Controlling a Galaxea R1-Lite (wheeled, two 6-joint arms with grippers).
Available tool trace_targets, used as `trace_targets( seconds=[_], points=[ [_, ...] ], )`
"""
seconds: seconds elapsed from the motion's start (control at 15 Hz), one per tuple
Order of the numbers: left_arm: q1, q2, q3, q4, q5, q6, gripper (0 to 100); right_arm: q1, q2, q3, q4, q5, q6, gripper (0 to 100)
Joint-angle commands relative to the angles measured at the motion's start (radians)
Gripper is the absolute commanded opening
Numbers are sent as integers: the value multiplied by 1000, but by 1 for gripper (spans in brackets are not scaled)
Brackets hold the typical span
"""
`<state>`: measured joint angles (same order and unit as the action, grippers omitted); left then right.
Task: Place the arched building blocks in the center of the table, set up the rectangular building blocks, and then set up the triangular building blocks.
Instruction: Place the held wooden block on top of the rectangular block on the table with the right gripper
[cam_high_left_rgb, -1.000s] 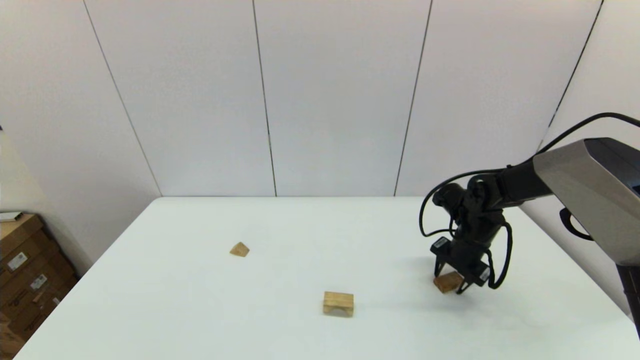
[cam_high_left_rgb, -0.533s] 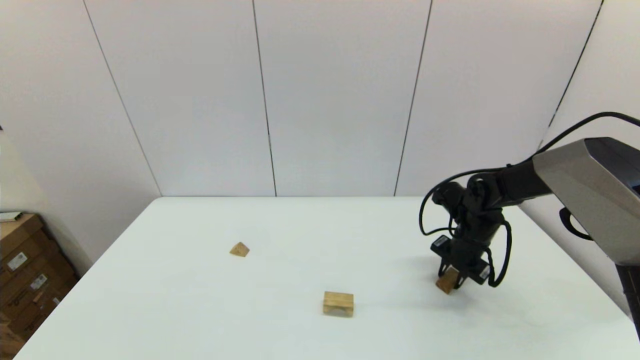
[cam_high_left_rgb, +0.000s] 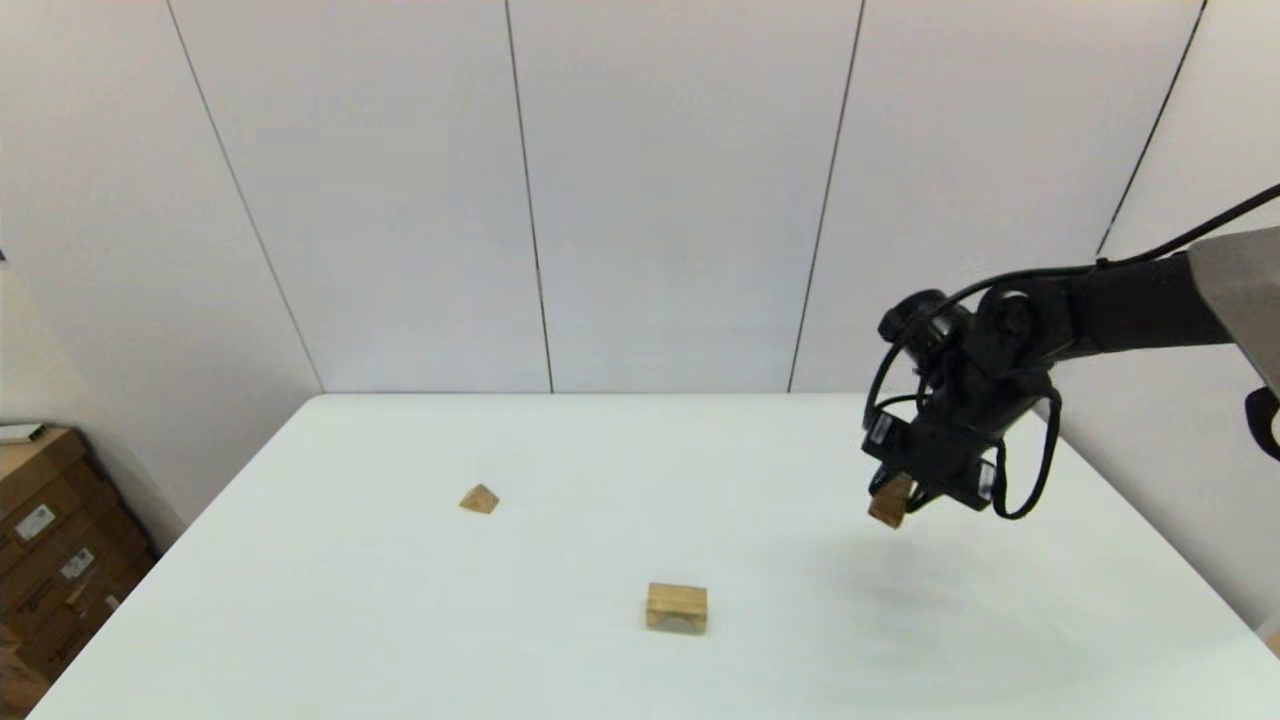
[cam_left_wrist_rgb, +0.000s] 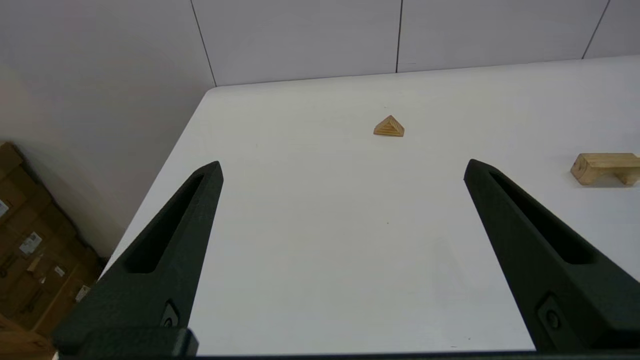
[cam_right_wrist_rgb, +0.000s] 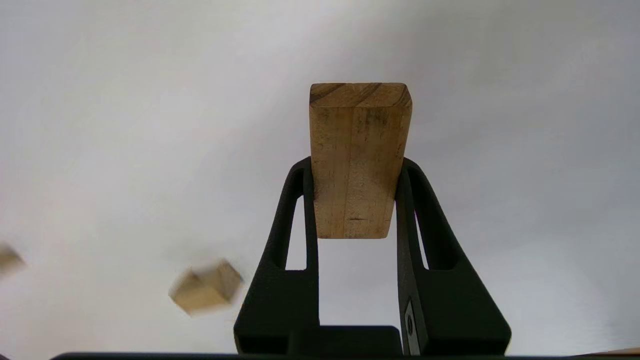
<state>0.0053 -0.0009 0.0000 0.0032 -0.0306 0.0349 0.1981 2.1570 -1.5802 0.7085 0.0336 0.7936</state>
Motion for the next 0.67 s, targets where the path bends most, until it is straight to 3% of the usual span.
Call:
trace_targets(
  seconds=[0.07, 0.2, 0.53, 0.67],
  points=[
    [-1, 1, 0, 0, 0, 0, 100, 55, -111, 0, 5, 9, -269, 0],
    [1, 1, 0, 0, 5, 0, 100, 95, -140, -1, 0, 8, -476, 0],
    [1, 1, 0, 0, 8, -3, 100, 181, -140, 12, 9, 20, -889, 0],
    [1, 1, 2, 0, 8, -3, 100, 208, -141, 23, 25, 22, -1159, 0]
  ],
)
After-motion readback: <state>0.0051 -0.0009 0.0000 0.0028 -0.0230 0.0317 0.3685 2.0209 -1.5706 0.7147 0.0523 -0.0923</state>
